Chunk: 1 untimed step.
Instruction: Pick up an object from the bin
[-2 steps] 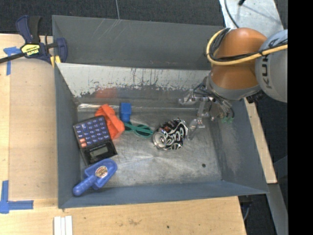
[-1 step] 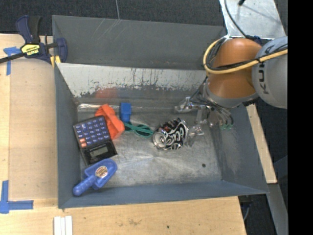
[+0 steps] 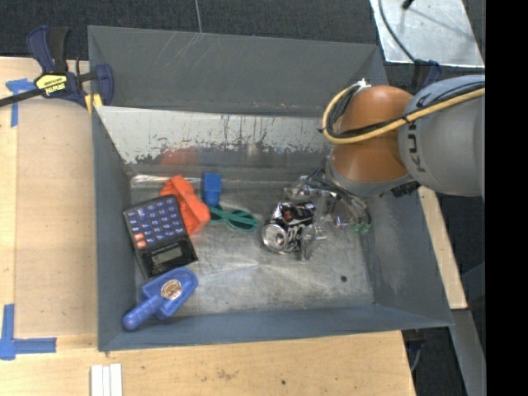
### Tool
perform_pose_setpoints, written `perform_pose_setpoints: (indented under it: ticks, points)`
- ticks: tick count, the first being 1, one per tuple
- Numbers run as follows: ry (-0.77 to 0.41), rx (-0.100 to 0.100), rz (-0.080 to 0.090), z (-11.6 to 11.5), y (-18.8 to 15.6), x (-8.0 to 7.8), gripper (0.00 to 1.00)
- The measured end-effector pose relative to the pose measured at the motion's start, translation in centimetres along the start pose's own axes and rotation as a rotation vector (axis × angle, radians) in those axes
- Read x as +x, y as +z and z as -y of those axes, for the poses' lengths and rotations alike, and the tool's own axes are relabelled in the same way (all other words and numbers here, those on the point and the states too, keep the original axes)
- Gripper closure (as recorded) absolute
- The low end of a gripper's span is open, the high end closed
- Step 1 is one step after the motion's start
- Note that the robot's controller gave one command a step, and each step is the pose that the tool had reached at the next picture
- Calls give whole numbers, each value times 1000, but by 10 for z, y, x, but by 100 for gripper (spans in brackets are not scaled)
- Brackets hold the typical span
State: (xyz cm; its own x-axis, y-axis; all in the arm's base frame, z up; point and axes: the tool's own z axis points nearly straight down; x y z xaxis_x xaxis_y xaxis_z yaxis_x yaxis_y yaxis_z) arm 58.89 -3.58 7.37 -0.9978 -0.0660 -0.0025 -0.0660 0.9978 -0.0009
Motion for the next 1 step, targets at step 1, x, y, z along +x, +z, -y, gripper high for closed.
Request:
perform_pose_setpoints:
  ticks: [1]
  points:
    - [-116, 5, 15, -5, -5, -3, 100]
